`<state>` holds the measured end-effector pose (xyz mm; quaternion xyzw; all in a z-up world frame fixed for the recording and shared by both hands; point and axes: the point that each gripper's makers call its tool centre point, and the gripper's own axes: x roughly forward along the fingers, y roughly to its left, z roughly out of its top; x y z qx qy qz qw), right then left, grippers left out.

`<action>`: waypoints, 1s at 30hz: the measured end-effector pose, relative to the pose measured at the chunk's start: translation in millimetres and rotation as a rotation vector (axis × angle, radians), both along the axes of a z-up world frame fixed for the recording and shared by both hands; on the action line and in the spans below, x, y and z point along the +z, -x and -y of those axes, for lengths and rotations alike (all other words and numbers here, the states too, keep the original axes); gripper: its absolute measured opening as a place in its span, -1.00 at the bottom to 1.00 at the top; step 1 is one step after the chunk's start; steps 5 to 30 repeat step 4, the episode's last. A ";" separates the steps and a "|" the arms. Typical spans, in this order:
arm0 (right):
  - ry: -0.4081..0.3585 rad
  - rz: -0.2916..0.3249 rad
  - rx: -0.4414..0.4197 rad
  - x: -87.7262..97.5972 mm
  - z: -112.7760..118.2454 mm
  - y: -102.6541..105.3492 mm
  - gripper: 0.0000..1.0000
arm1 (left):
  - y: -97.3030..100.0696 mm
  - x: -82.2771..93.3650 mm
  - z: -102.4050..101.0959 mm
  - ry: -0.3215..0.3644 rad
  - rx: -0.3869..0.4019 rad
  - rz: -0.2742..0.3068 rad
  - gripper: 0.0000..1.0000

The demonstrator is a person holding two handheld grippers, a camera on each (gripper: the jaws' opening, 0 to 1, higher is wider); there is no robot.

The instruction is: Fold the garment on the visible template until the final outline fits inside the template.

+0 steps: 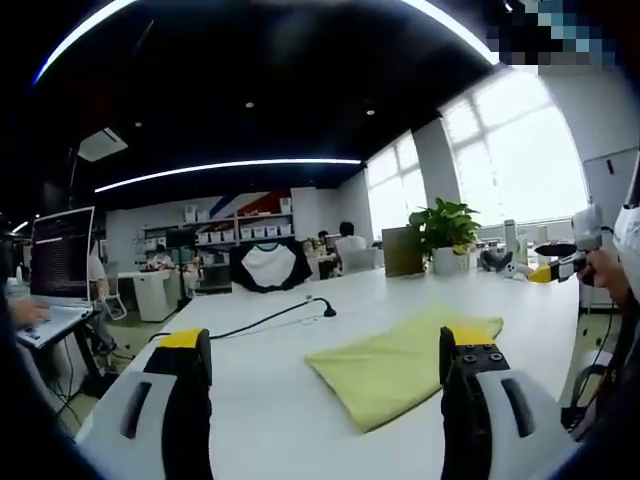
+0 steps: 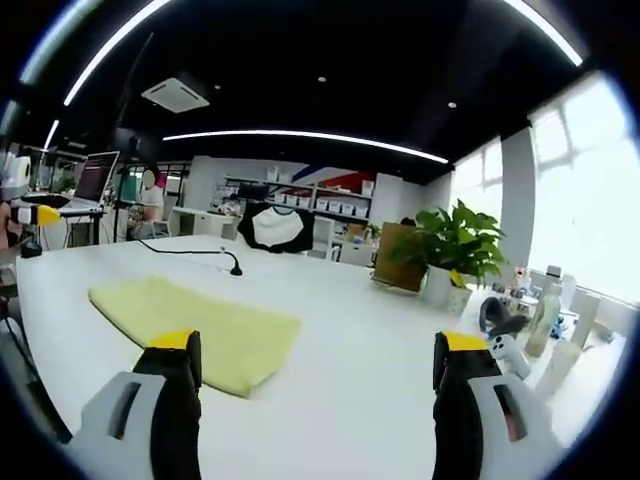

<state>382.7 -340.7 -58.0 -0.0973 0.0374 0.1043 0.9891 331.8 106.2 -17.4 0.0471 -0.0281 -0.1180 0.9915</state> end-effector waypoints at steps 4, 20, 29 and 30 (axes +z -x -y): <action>-0.001 -0.001 -0.002 -0.1 0.9 0.9 0.99 | 0.4 -1.2 0.1 0.000 0.001 -0.004 0.99; -0.001 -0.001 -0.002 -0.1 0.9 0.9 0.99 | 0.4 -1.2 0.1 0.000 0.001 -0.004 0.99; -0.001 -0.001 -0.002 -0.1 0.9 0.9 0.99 | 0.4 -1.2 0.1 0.000 0.001 -0.004 0.99; -0.001 -0.001 -0.002 -0.1 0.9 0.9 0.99 | 0.4 -1.2 0.1 0.000 0.001 -0.004 0.99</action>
